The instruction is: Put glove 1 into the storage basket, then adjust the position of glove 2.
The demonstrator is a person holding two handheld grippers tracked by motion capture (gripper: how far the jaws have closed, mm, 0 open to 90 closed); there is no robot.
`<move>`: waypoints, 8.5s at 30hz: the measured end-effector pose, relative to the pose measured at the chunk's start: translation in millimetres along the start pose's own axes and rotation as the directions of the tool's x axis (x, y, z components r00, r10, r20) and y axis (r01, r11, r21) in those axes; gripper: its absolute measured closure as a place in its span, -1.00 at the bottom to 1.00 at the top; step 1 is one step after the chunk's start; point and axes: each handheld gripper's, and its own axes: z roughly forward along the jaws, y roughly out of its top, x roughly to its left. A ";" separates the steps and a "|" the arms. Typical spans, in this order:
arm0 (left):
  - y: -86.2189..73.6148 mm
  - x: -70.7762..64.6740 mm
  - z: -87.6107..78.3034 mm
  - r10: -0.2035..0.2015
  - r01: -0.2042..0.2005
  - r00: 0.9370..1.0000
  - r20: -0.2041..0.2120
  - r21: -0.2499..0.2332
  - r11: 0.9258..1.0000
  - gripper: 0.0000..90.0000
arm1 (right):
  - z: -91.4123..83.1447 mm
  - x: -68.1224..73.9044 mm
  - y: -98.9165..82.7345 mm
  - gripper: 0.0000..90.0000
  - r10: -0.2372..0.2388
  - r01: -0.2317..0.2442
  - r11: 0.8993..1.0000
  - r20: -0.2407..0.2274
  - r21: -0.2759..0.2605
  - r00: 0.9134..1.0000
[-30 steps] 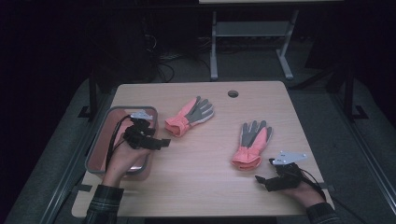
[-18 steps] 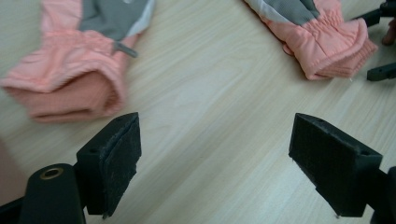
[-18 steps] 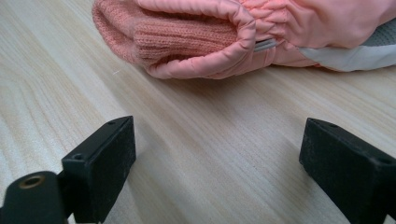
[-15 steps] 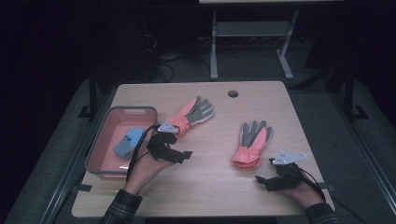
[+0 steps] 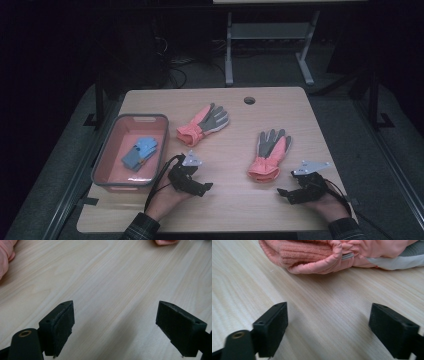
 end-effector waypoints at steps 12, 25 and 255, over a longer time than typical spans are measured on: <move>-25.0 -1.6 8.0 0.044 -0.045 0.998 -0.043 -0.026 0.999 -0.71 | -28.2 -14.8 18.1 0.40 0.043 -0.046 0.997 -0.040 -0.062 0.998; -35.0 1.0 6.3 0.069 -0.071 0.997 -0.018 -0.090 0.993 -0.71 | -29.2 -34.1 58.6 1.00 0.036 -0.045 0.991 -0.074 -0.129 0.997; 67.6 45.0 33.5 -0.154 0.155 0.987 0.052 -0.023 0.988 0.03 | -13.0 -8.8 -5.3 -0.38 0.039 -0.040 0.997 -0.028 -0.058 0.999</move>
